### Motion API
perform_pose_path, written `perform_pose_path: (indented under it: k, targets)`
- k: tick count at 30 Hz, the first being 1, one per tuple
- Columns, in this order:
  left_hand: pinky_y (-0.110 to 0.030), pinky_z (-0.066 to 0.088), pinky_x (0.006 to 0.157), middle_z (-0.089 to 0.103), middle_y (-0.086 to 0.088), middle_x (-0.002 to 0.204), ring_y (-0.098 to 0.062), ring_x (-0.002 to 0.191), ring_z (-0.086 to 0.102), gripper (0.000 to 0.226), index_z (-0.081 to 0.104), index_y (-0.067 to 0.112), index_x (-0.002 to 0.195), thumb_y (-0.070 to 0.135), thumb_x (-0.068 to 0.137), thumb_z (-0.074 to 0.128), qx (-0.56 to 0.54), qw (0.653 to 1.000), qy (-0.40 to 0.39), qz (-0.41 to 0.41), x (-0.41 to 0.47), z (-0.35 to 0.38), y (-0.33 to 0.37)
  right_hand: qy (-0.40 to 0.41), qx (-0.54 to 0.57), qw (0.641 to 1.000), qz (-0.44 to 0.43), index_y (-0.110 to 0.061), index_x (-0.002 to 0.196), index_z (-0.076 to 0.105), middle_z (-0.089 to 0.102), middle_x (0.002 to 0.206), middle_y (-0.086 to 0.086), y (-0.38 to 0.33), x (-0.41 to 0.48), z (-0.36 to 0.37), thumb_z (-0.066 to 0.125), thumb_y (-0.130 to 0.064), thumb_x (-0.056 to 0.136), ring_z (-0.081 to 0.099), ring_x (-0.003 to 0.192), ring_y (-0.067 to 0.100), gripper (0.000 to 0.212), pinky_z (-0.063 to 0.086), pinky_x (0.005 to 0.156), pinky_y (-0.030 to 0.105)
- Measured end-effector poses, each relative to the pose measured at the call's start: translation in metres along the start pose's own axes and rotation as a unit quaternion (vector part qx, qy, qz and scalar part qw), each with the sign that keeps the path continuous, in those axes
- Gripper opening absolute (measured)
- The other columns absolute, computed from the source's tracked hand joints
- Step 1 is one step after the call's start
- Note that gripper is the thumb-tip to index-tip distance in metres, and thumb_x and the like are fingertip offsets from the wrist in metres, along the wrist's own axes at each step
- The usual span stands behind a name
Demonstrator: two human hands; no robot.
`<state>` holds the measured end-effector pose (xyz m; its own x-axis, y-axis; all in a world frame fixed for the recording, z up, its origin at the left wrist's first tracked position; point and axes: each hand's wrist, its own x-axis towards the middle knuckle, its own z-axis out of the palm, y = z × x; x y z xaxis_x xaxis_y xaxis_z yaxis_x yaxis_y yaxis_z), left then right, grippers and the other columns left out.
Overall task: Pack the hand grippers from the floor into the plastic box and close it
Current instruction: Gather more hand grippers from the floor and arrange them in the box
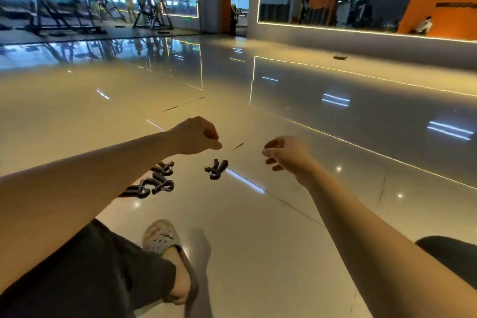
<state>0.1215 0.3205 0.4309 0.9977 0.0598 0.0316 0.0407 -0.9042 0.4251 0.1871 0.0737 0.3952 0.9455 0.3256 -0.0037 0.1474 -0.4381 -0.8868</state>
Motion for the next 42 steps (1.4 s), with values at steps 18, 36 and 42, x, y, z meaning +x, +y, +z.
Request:
perform_pose_path:
  k: [18, 36, 42]
  targets:
    - [-0.038, 0.055, 0.085, 0.067, 0.001, 0.106, -0.018, 0.093, 0.063, 0.037, 0.066, 0.020, 0.115, 0.040, 0.085, 0.074, -0.049, 0.947, -0.015, -0.318, 0.109, 0.062, -0.288, -0.173, -0.029, 0.977, 0.118, -0.003, 0.107, 0.067, 0.072, 0.105, 0.022, 0.069, 0.291, 0.222, 0.072, -0.012, 0.087, 0.071, 0.097, 0.036, 0.023, 0.057, 0.072, 0.042]
    - [-0.047, 0.044, 0.109, 0.030, -0.016, 0.151, -0.037, 0.132, 0.045, 0.098, 0.032, 0.021, 0.156, 0.043, 0.076, 0.084, -0.197, 0.805, 0.067, -0.555, 0.235, 0.262, -0.422, -0.151, -0.214, 0.935, 0.238, -0.026, 0.157, 0.020, 0.027, 0.148, 0.020, 0.248, 0.486, 0.349, 0.073, -0.045, 0.087, 0.054, 0.116, 0.041, 0.089, 0.053, 0.092, 0.047]
    - [-0.034, 0.050, 0.090, 0.055, -0.004, 0.127, -0.022, 0.106, 0.060, 0.092, 0.043, 0.019, 0.148, 0.046, 0.071, 0.086, -0.237, 0.821, 0.073, -0.514, 0.239, 0.281, -0.407, -0.121, -0.347, 0.915, 0.165, -0.020, 0.152, 0.024, 0.034, 0.145, 0.018, 0.264, 0.507, 0.375, 0.070, -0.069, 0.077, 0.045, 0.126, 0.040, 0.101, 0.046, 0.078, 0.045]
